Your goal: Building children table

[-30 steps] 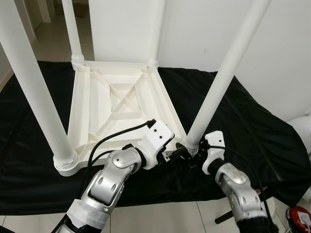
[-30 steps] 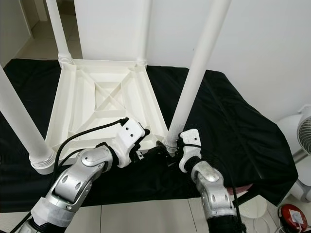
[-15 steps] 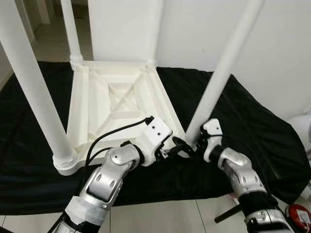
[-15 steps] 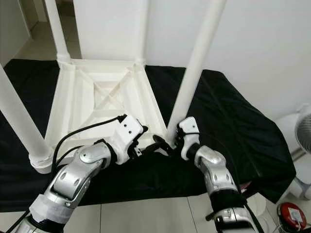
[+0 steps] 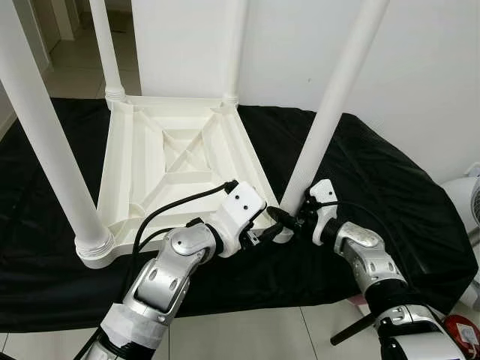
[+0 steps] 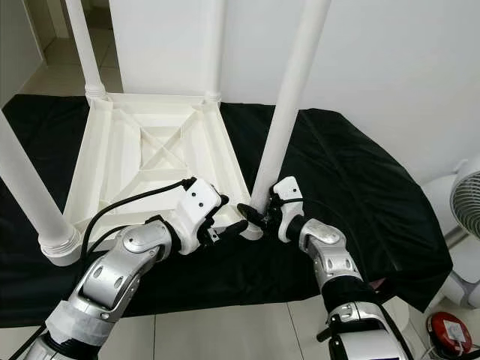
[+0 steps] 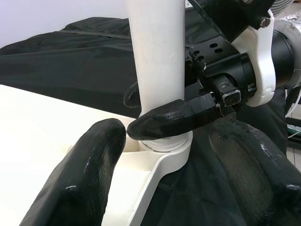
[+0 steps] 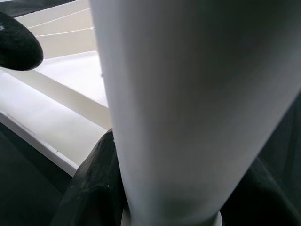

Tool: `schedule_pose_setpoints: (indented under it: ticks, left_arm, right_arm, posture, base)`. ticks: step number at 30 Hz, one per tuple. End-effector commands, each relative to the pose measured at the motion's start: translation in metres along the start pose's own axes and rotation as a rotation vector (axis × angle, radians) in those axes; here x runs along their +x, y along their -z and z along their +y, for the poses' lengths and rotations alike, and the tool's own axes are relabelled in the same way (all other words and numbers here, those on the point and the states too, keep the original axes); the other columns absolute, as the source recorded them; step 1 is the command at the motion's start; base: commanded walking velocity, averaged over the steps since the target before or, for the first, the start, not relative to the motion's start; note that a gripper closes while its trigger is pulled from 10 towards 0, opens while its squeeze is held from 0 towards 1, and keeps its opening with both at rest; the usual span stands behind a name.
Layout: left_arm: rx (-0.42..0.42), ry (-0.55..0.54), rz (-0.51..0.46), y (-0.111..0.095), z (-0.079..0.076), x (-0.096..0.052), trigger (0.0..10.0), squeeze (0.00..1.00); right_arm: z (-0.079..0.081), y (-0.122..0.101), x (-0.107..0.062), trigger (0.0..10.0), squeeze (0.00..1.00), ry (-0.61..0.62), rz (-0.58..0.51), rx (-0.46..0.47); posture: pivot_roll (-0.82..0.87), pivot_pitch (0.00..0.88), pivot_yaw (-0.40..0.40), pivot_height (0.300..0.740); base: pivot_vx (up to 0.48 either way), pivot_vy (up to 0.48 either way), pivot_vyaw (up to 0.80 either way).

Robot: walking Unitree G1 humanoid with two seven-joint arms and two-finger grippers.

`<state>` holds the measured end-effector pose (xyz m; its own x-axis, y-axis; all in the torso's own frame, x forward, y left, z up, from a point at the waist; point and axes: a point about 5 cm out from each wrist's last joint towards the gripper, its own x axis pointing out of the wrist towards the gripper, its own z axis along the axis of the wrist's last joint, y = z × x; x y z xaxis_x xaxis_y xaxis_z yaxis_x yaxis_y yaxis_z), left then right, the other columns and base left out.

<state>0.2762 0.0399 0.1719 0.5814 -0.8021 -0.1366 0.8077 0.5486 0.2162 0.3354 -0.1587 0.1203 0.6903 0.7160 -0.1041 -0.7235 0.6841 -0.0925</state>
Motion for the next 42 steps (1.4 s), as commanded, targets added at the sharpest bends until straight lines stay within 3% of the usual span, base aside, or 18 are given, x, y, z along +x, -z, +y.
schedule_pose_setpoints:
  ticks: [1, 13, 18, 20, 22, 24, 26, 28, 29, 30, 31, 37, 38, 42]
  left_arm:
    - [0.005, -0.006, -0.010, -0.003, -0.002, 0.002, 10.0, 0.00]
    - [-0.005, 0.009, -0.011, -0.002, -0.007, 0.003, 10.0, 0.00]
    - [-0.013, 0.018, -0.012, -0.002, -0.009, 0.003, 10.0, 0.00]
    - [-0.017, 0.022, -0.010, -0.001, -0.010, 0.004, 10.0, 0.00]
    - [-0.017, 0.022, -0.010, -0.001, -0.010, 0.004, 10.0, 0.00]
    - [-0.018, 0.022, -0.008, 0.000, -0.010, 0.004, 10.0, 0.00]
    - [-0.018, 0.022, -0.008, 0.000, -0.010, 0.004, 10.0, 0.00]
    - [-0.019, 0.021, -0.008, 0.000, -0.011, 0.003, 10.0, 0.00]
    - [-0.019, 0.021, -0.008, 0.000, -0.011, 0.003, 10.0, 0.00]
    - [-0.020, 0.021, -0.010, 0.000, -0.012, 0.003, 10.0, 0.00]
    - [-0.020, 0.021, -0.011, 0.000, -0.012, 0.004, 10.0, 0.00]
    - [-0.019, 0.022, -0.012, 0.000, -0.013, 0.004, 10.0, 0.00]
    - [-0.016, 0.022, -0.011, 0.000, -0.013, 0.004, 10.0, 0.00]
    - [-0.015, 0.021, -0.011, 0.000, -0.013, 0.004, 10.0, 0.00]
  right_arm:
    - [0.006, 0.023, -0.008, 10.0, 0.00, -0.023, 0.106, 0.007]
    - [0.002, 0.021, -0.012, 10.0, 0.00, 0.241, 0.059, 0.033]
    - [0.009, 0.016, -0.013, 10.0, 0.00, 0.407, 0.025, 0.061]
    - [0.014, 0.013, -0.016, 10.0, 0.00, 0.576, 0.001, 0.125]
    - [0.014, 0.013, -0.016, 10.0, 0.00, 0.576, 0.001, 0.125]
    - [0.019, 0.013, -0.022, 10.0, 0.00, 0.767, 0.006, 0.160]
    - [0.019, 0.013, -0.022, 10.0, 0.00, 0.767, 0.006, 0.160]
    - [0.029, 0.013, -0.028, 10.0, 0.00, 0.972, 0.026, 0.193]
    - [0.029, 0.013, -0.028, 10.0, 0.00, 0.972, 0.026, 0.193]
    - [0.041, 0.009, -0.021, 10.0, 0.00, 0.968, 0.018, 0.217]
    - [0.044, 0.008, -0.019, 10.0, 0.00, 0.946, 0.009, 0.213]
    - [0.046, 0.007, -0.017, 10.0, 0.00, 0.911, 0.002, 0.221]
    - [0.049, 0.006, -0.016, 10.0, 1.00, 0.884, -0.017, 0.210]
    - [0.051, 0.003, -0.016, 10.0, 1.00, 0.854, -0.045, 0.207]
  posture:
    - [0.02, 0.000, -0.094, 0.740]
    - [-0.01, 0.000, -0.093, 0.740]
    - [-0.02, 0.000, -0.091, 0.740]
    - [-0.02, 0.000, -0.090, 0.740]
    - [-0.02, 0.000, -0.090, 0.740]
    - [-0.02, 0.000, -0.095, 0.740]
    - [-0.02, 0.000, -0.095, 0.740]
    - [-0.02, 0.000, -0.106, 0.740]
    - [-0.02, 0.000, -0.106, 0.740]
    - [-0.01, 0.000, -0.111, 0.740]
    - [-0.02, 0.000, -0.111, 0.740]
    - [-0.01, 0.000, -0.115, 0.740]
    - [-0.01, 0.000, -0.115, 0.740]
    - [-0.01, 0.000, -0.117, 0.740]
  base:
    - [0.000, 0.000, 0.00]
    - [0.000, 0.000, 0.00]
    - [0.000, 0.000, 0.00]
    - [0.000, 0.000, 0.00]
    - [0.000, 0.000, 0.00]
    - [0.000, 0.000, 0.00]
    - [0.000, 0.000, 0.00]
    - [0.000, 0.000, 0.00]
    - [0.000, 0.000, 0.00]
    - [0.000, 0.000, 0.00]
    - [0.000, 0.000, 0.00]
    - [0.000, 0.000, 0.00]
    - [0.000, 0.000, 0.00]
    - [0.000, 0.000, 0.00]
